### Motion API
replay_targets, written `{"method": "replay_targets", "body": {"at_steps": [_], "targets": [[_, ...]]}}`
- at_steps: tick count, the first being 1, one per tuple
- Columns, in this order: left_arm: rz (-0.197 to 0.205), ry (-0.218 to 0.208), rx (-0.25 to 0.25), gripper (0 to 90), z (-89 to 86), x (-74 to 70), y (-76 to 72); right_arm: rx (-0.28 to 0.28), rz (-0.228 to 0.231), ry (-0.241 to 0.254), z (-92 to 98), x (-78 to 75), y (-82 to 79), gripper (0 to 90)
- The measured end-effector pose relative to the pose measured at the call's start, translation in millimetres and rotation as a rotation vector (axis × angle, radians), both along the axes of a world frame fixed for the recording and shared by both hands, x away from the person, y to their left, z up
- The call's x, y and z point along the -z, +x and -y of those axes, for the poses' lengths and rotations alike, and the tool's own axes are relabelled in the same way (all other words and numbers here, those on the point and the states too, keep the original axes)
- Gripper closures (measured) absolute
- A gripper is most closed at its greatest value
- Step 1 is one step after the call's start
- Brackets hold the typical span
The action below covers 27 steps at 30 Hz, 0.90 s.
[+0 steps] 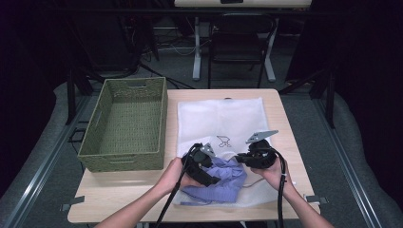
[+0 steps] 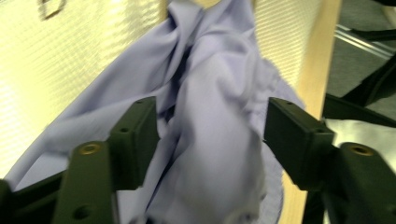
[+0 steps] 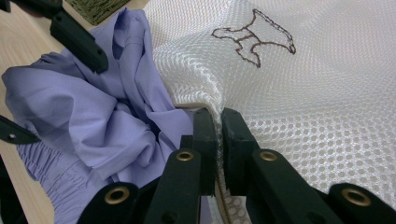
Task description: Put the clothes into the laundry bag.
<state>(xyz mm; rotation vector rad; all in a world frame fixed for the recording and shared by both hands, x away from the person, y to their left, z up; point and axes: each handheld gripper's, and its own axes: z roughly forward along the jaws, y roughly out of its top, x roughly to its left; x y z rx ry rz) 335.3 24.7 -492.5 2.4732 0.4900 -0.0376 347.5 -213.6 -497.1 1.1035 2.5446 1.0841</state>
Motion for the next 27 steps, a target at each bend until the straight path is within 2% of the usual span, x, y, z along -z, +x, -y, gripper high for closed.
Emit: {"method": "replay_targets", "body": {"at_steps": [2, 3, 5, 8, 9, 12, 13, 16, 18, 20, 22, 24, 25, 27], "targets": [[-0.007, 0.033, 0.013, 34.0, 1.1, 8.5, 1.0, 0.000, 0.000, 0.001, 0.0, 0.0, 0.3, 85.9], [-0.015, 0.034, 0.015, 34.7, 3.8, 16.0, 1.4, -0.001, 0.000, -0.001, -0.5, 0.0, 0.4, 85.9], [-0.045, 0.050, 0.019, 45.5, 11.4, 33.8, 3.7, -0.004, 0.001, -0.005, -1.8, 0.2, 0.7, 85.9], [-0.068, 0.061, 0.032, 66.9, 20.1, 49.1, 6.3, -0.009, 0.002, -0.008, -3.1, -0.4, -0.4, 85.9], [-0.078, 0.066, 0.038, 73.1, 22.6, 50.0, 7.2, -0.008, 0.007, -0.009, -3.3, -1.2, -0.9, 85.9], [-0.051, 0.050, 0.008, 79.0, 26.2, 42.5, 8.8, -0.005, 0.030, 0.000, -3.6, -7.0, -4.1, 85.9], [-0.046, 0.039, -0.008, 79.3, 26.1, 39.2, 9.3, -0.007, 0.039, 0.006, -3.3, -9.6, -5.1, 86.0], [-0.021, -0.037, -0.099, 79.4, 25.0, 28.4, 10.1, -0.005, 0.061, 0.033, -2.6, -17.3, -8.7, 86.0], [-0.001, -0.038, -0.133, 78.2, 27.1, 31.6, 9.6, -0.005, 0.066, 0.038, -2.8, -20.1, -10.7, 85.9], [-0.030, -0.007, -0.126, 74.9, 31.3, 46.9, 10.7, -0.009, 0.052, 0.027, -4.0, -16.6, -9.8, 86.0], [-0.042, 0.001, -0.110, 68.2, 31.4, 49.0, 10.9, -0.013, 0.029, -0.009, -5.7, -6.9, -7.5, 85.9], [-0.022, 0.024, -0.085, 62.1, 29.0, 39.0, 9.7, -0.008, 0.014, -0.012, -5.1, -3.2, -6.3, 86.0], [-0.016, 0.023, -0.079, 55.1, 26.9, 33.1, 8.4, -0.005, 0.016, -0.012, -3.9, -2.6, -5.9, 86.0], [0.006, 0.019, -0.075, 47.2, 22.7, 23.8, 4.8, -0.004, 0.019, -0.011, -3.0, -3.1, -6.1, 86.0]]}}
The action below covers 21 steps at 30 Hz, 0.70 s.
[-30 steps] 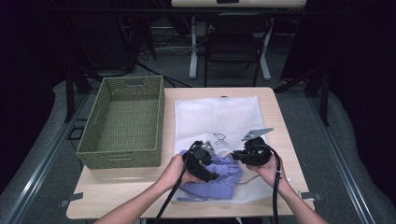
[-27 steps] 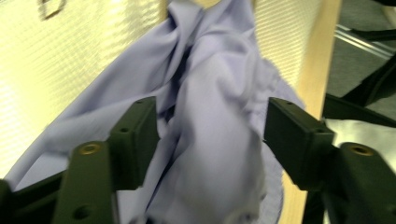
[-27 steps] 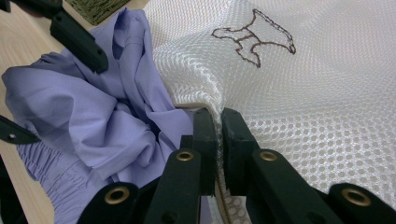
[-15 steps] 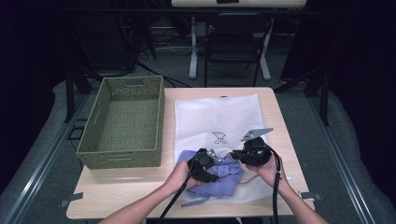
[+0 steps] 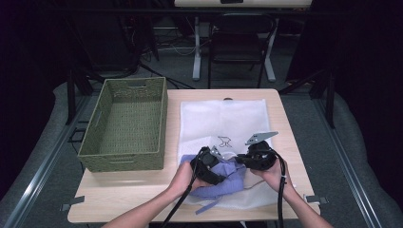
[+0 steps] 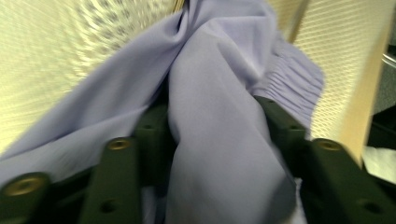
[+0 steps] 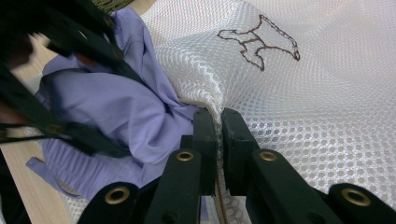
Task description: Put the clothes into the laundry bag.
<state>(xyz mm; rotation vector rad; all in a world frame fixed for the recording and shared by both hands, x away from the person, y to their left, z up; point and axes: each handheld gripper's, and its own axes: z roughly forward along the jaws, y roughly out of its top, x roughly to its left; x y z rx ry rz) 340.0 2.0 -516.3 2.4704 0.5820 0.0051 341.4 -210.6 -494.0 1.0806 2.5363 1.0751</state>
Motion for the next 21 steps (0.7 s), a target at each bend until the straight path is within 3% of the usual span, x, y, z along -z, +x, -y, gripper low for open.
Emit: {"method": "replay_targets", "body": {"at_steps": [3, 5, 9, 11, 13, 15, 18, 21], "targets": [[0.032, -0.004, 0.003, 37.1, -10.6, -12.7, -6.7, 0.000, -0.001, -0.004, -0.6, 0.8, -0.1, 85.9], [0.029, 0.000, 0.006, 32.5, -16.1, -17.2, -8.6, 0.000, -0.002, -0.005, -0.8, 1.0, 0.0, 85.9], [0.012, 0.011, 0.020, 30.1, -17.8, -8.0, -8.2, -0.005, -0.004, -0.010, -0.7, 2.4, 1.4, 85.9], [-0.009, 0.040, 0.048, 41.4, -13.7, 5.8, -6.4, -0.003, -0.013, -0.013, -1.9, 3.9, 2.3, 85.9], [-0.041, 0.020, 0.056, 51.2, -11.7, 16.9, -4.8, -0.003, -0.016, -0.017, -3.3, 4.6, 2.4, 85.9], [-0.073, -0.027, 0.053, 63.3, -9.2, 26.5, -2.1, -0.005, -0.010, -0.022, -4.5, 4.5, 1.3, 85.9], [-0.045, -0.039, 0.038, 75.3, -4.9, 21.5, 0.0, -0.005, 0.007, -0.017, -5.5, 1.4, -2.3, 85.9], [-0.027, -0.106, -0.014, 78.6, -2.3, 8.1, 1.4, -0.013, 0.029, 0.000, -6.0, -4.1, -5.4, 86.0]]}}
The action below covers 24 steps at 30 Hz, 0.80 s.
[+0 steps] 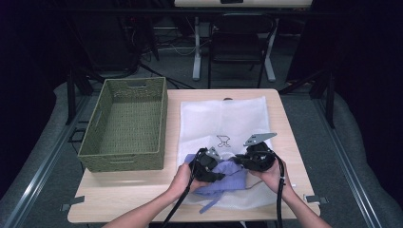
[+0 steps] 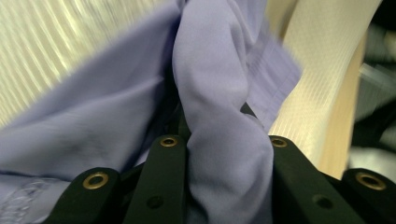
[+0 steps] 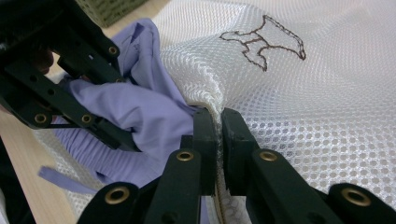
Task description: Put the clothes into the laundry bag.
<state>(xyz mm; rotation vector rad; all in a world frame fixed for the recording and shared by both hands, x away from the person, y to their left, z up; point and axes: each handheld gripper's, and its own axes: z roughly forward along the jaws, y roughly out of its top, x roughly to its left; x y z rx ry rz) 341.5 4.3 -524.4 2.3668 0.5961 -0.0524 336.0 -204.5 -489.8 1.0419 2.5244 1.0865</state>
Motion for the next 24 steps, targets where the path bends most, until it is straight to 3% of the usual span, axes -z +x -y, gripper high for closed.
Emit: {"method": "replay_targets", "body": {"at_steps": [2, 4, 6, 9, 12, 15, 16, 20, 24], "targets": [[0.017, 0.007, -0.010, 78.4, 4.1, 0.9, -0.2, -0.004, 0.010, 0.005, -0.1, -2.7, -0.4, 85.9], [0.001, 0.045, 0.000, 75.8, 7.9, 15.6, 0.1, -0.005, -0.008, -0.004, 0.3, 0.2, 0.0, 85.9], [-0.010, 0.050, 0.006, 70.2, 7.2, 21.3, 1.4, -0.009, -0.030, -0.024, 0.6, 6.8, 0.6, 85.9], [0.004, 0.054, 0.010, 56.2, 4.1, 9.6, 1.6, -0.004, -0.039, -0.027, 3.3, 9.7, 3.0, 85.9], [0.052, 0.047, 0.028, 43.4, -4.7, -12.4, -4.1, -0.002, -0.033, -0.022, 3.9, 8.1, 4.0, 85.9], [0.108, 0.025, 0.030, 34.8, -18.1, -32.1, -11.6, -0.003, -0.034, -0.027, 3.6, 8.8, 3.2, 86.0], [0.110, 0.021, 0.034, 34.7, -22.5, -36.0, -12.7, 0.001, -0.036, -0.030, 3.5, 8.9, 2.1, 86.0], [0.098, 0.017, 0.002, 28.9, -36.1, -34.8, -10.7, -0.002, -0.036, -0.031, 4.8, 9.6, 2.0, 85.9], [0.060, 0.047, -0.007, 17.9, -36.4, -20.0, -9.2, -0.005, -0.037, -0.036, 3.8, 9.5, 2.9, 86.0]]}}
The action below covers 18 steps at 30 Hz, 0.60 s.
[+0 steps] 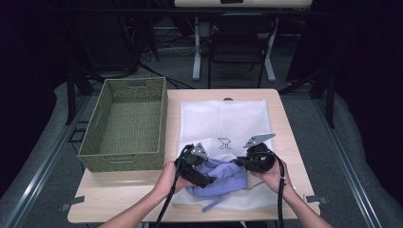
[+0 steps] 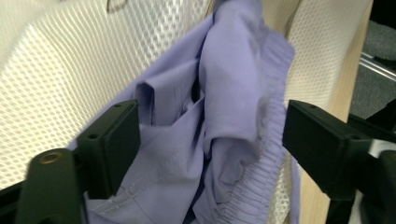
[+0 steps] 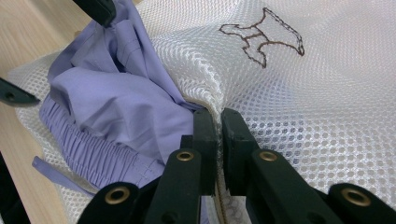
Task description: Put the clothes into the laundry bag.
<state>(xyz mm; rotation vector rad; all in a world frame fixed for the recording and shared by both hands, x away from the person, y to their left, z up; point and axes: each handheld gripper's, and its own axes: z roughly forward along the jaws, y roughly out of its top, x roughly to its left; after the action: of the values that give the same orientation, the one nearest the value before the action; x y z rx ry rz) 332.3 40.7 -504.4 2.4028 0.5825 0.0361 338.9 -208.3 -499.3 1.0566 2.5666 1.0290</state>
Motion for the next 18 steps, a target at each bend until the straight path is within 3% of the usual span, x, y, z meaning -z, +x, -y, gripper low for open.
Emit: {"method": "replay_targets", "body": {"at_steps": [5, 9, 11, 18], "targets": [[-0.015, 0.073, 0.053, 16.1, 11.5, 15.2, -1.6, -0.003, 0.003, -0.004, 0.9, -0.4, -0.4, 85.9], [-0.012, 0.096, 0.084, 21.2, 16.5, 22.0, -3.3, -0.005, 0.000, -0.002, 0.2, -1.2, -1.1, 86.0], [-0.032, 0.096, 0.095, 23.2, 19.9, 26.5, -2.9, -0.004, -0.003, -0.004, -0.4, -0.7, -0.5, 86.0], [-0.026, 0.098, 0.088, 55.8, 23.5, 38.3, -3.1, -0.007, 0.003, -0.011, -1.6, -2.6, -4.0, 86.0]]}}
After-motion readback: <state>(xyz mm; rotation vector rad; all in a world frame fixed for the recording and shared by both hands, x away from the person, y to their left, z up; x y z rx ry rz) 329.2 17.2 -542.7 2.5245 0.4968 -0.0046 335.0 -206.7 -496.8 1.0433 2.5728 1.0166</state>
